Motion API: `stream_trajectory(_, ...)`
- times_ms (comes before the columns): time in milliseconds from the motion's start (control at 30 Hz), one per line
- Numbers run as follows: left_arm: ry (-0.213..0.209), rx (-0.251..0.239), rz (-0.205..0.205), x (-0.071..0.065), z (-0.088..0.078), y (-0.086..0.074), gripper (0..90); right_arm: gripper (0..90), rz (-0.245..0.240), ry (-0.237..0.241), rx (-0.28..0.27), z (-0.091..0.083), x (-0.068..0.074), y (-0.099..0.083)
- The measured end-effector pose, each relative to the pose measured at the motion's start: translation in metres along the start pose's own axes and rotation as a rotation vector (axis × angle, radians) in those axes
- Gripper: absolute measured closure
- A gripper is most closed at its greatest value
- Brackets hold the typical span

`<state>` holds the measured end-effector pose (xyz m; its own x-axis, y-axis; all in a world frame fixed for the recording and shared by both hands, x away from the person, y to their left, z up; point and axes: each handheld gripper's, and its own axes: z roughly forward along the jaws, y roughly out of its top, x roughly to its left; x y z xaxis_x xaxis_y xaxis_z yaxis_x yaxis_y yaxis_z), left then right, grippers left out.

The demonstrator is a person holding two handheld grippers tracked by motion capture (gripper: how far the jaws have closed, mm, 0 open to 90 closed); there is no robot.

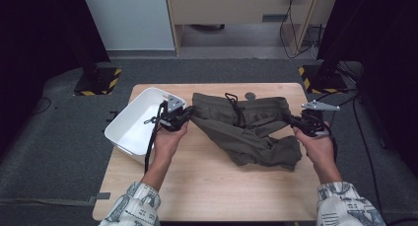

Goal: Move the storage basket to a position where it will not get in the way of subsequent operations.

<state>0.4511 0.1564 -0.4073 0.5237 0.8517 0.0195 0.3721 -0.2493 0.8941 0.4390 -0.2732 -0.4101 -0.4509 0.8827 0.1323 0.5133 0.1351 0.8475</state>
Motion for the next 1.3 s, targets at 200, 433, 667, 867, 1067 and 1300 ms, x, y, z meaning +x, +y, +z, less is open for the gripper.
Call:
stream_trajectory(200,-0.004,0.009,-0.006,0.005,0.001,0.000,88.6,88.2,-0.006,0.000,-0.002,0.001,-0.003,0.004)
stream_trajectory(433,-0.019,0.007,-0.004,0.006,0.000,0.000,88.5,88.3,-0.006,-0.002,-0.006,0.002,-0.002,0.005)
stream_trajectory(667,-0.017,-0.001,-0.004,0.008,-0.005,0.002,88.5,88.3,-0.015,0.002,-0.018,-0.003,-0.001,0.010)
stream_trajectory(867,-0.012,-0.020,0.002,0.011,-0.016,0.009,88.5,88.4,-0.034,0.011,-0.029,-0.010,0.004,0.014)
stream_trajectory(1067,-0.004,-0.034,0.007,0.016,-0.026,0.016,88.6,88.4,-0.037,0.016,-0.046,-0.016,0.009,0.020)
stream_trajectory(1300,0.008,-0.047,0.009,0.023,-0.036,0.021,88.5,88.4,-0.047,0.025,-0.054,-0.018,0.014,0.027)
